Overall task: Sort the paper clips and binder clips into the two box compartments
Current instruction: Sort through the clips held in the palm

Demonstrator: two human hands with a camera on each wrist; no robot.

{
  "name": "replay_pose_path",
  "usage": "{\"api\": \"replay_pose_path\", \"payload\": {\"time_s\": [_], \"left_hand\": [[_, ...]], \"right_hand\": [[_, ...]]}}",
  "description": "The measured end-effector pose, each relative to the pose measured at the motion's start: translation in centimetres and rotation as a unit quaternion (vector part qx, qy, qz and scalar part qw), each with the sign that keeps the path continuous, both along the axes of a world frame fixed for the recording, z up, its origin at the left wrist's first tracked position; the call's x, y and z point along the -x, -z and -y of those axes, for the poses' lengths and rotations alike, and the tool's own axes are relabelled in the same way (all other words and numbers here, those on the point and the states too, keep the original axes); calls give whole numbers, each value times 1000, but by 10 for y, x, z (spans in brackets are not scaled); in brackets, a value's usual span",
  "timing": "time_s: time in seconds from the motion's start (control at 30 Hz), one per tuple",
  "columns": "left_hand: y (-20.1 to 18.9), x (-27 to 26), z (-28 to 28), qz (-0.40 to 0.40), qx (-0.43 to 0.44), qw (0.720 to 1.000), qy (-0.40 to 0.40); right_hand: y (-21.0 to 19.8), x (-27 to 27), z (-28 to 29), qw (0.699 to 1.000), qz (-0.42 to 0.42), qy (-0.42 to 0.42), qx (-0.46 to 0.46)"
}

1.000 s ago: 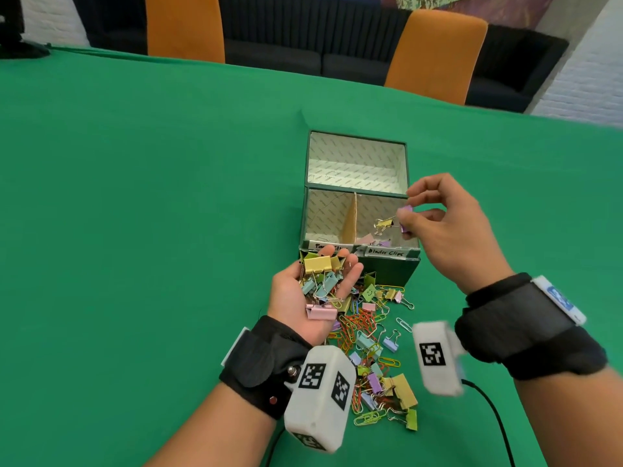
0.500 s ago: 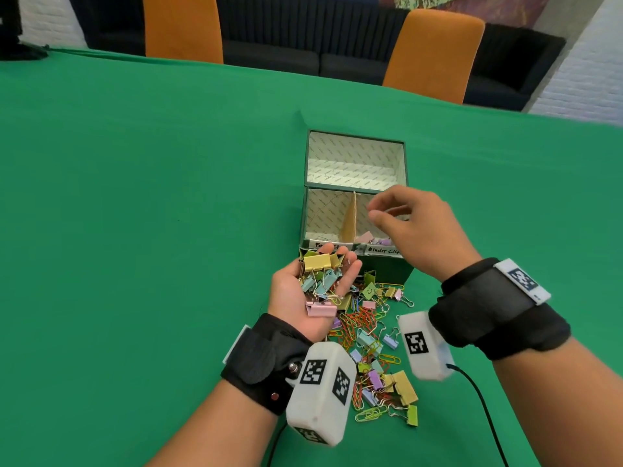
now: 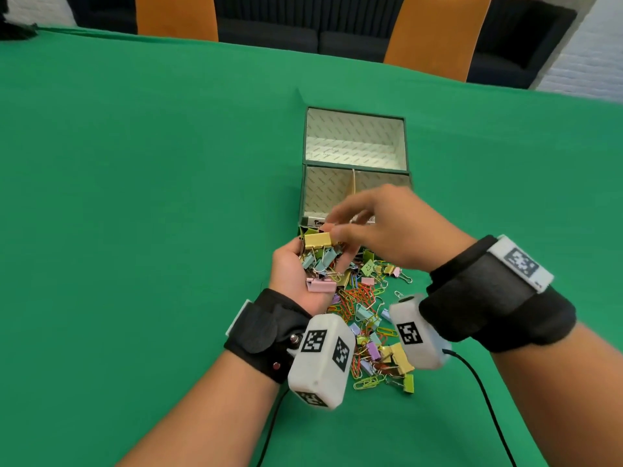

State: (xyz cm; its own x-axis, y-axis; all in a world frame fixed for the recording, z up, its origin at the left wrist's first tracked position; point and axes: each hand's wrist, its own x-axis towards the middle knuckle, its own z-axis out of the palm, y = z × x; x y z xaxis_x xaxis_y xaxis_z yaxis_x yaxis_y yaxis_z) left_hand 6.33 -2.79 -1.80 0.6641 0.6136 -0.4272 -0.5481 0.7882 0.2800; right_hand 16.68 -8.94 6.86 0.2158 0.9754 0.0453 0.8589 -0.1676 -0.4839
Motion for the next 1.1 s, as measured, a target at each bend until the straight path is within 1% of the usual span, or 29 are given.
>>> {"api": "replay_pose_path", "payload": {"time_s": [0.07,0.23,0.37,0.5,0.57,0.67,0.73,0.8,0.87,0.97,1.0,1.03,1.1], "left_hand": [[0,0,1,-26,-7,1000,12],[0,0,2,-33,-17,999,14],[3,-1,0,-28,-17,999,11],[3,-1,0,-28,-20,999,10],[2,-1,0,-8,-17,1000,11],[4,0,-1,39,-7,999,16],[5,1,-1,52,5,998,21],[6,1,-2,59,10,998,22],[6,1,-2,64,13,998,23],[7,1,-1,69,12,997,23],[7,1,-1,70,15,997,23],[8,1,-1,71,17,997,25],[8,1,-1,72,17,997,26]], "right_hand": [[10,1,0,999,32,-3,33],[16,2,-1,998,65,9,24],[13,-3,1,999,45,13,0],[9,-4,6,999,-1,27,-37],[8,-4,9,995,-49,47,-68],[8,-6,12,971,-182,81,-130],[10,-13,13,952,-218,121,-176],[10,-25,11,938,-204,172,-221],[9,-42,7,924,-169,225,-260],[11,-62,0,907,-119,286,-285],[13,-66,-1,910,-103,291,-277],[17,-69,-2,920,-81,289,-251],[23,-71,-1,954,-21,265,-140]]}}
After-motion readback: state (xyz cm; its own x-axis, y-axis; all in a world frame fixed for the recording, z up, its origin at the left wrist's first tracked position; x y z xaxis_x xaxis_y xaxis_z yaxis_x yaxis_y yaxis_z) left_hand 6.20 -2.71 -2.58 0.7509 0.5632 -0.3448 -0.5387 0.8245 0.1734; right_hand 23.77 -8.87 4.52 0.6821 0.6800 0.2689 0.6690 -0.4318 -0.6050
